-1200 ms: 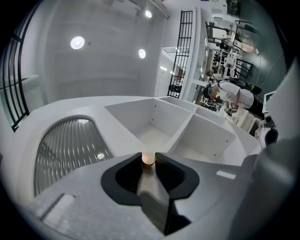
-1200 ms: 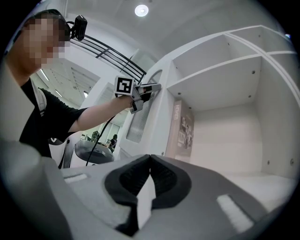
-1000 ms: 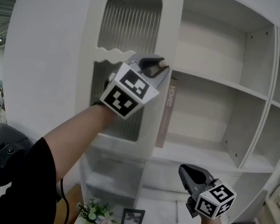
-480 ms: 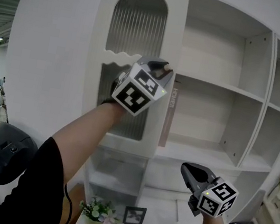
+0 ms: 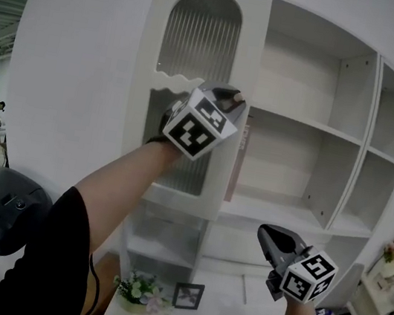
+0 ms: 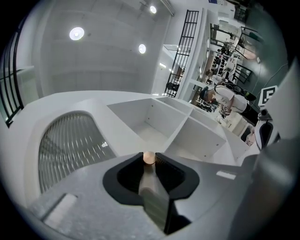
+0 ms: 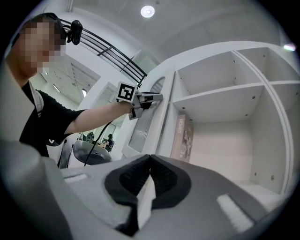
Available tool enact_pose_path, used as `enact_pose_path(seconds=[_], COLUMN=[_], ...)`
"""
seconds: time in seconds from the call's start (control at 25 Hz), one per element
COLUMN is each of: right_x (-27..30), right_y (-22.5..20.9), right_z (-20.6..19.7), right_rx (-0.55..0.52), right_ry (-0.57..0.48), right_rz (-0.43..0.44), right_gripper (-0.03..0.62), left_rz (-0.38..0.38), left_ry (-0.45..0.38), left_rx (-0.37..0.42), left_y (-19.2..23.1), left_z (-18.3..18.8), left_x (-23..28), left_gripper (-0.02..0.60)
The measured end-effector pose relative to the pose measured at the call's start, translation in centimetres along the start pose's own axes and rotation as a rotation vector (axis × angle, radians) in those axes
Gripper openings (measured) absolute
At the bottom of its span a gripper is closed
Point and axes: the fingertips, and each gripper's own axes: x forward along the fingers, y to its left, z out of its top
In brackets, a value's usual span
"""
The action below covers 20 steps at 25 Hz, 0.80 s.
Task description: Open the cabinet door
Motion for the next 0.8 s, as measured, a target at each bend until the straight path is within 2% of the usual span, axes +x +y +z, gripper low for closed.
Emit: enact_pose_path(seconds=[0.28,0.8], right_x=[-1.1,-1.2], right_y=[1.3,8.4], right_z=[0.6,3.5], right_rx=[0.021,0.005], right_ry=[0.002,0.008], right_rz=[-0.028,-0.028], right_gripper=[0.002,0.002], left_rz=[-0.027,-0.102], left_ry=[-0.006,-0.002], left_rx=[-0.006,-0.029], left_y=[-0.2,0.1], left_z=[1.1,3.1], left_x=[-1.8,-6.6], left_gripper=[0.08,0.075])
